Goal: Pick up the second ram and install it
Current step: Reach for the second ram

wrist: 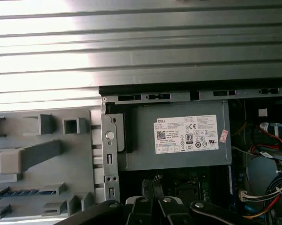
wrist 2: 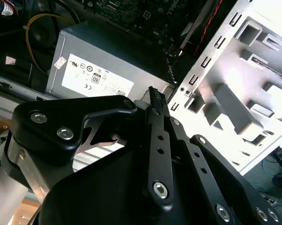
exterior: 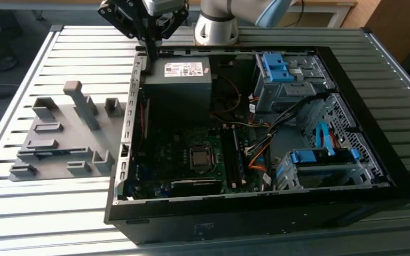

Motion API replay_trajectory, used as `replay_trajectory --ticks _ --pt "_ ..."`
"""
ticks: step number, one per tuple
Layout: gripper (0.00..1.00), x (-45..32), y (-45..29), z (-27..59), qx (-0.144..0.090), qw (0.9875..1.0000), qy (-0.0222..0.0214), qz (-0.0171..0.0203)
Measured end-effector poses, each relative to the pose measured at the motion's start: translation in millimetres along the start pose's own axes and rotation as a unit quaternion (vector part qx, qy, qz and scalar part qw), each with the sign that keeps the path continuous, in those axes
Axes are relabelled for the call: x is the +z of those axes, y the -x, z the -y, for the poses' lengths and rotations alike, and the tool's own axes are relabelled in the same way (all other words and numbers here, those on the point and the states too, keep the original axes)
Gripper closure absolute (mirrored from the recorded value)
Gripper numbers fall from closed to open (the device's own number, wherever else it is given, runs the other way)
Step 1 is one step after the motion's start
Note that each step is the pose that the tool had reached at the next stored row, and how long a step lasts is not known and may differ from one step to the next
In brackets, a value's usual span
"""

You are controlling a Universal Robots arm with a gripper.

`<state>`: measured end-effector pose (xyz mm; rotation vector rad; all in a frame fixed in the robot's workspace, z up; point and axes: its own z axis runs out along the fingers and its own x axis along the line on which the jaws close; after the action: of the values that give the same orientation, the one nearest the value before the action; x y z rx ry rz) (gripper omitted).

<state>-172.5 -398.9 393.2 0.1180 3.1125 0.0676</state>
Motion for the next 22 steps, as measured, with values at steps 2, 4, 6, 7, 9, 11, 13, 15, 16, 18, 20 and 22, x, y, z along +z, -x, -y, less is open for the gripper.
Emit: replay_trajectory --ticks 2,4,6,7,9,11,13,15,16,18,20,22 --pt "0.89 0.0 -0.1 0.0 0.0 1.0 0.0 0.0" --pt "0.89 0.0 -0.1 0.0 0.0 1.0 0.0 0.0" --pt "0.89 -0.1 -1.5 0.1 0.0 1.0 0.0 0.0" --pt "0.89 -0.1 -1.5 0.1 0.0 1.0 0.0 0.0" --pt "0.89 -0.1 -1.6 0.1 0.0 1.0 0.0 0.0" --pt "0.89 0.0 -1.6 0.1 0.0 1.0 0.0 0.0" --pt "0.89 -0.1 -1.7 0.1 0.0 1.0 0.0 0.0" --pt "0.89 -0.1 -2.8 0.2 0.0 1.0 0.0 0.0" --pt "0.89 -0.1 -2.9 0.2 0.0 1.0 0.0 0.0" --pt "0.89 -0.1 -3.1 0.2 0.0 1.0 0.0 0.0" --pt "0.89 -0.1 -3.3 0.3 0.0 1.0 0.0 0.0" --pt "0.89 -0.1 -3.6 0.3 0.0 1.0 0.0 0.0"
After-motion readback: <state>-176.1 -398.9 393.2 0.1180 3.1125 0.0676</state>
